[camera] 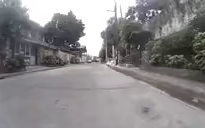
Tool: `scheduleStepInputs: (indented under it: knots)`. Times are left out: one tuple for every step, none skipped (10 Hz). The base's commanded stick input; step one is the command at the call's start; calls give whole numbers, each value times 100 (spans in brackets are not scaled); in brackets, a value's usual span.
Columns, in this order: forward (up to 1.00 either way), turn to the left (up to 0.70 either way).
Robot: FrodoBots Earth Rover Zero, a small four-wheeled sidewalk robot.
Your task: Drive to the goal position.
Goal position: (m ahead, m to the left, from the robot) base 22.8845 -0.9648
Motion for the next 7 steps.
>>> scheduleStepInputs:
  knots:
    - [85,0]
    - [85,0]
    - [85,0]
    - [85,0]
    - [85,0]
    - [85,0]
    - [85,0]
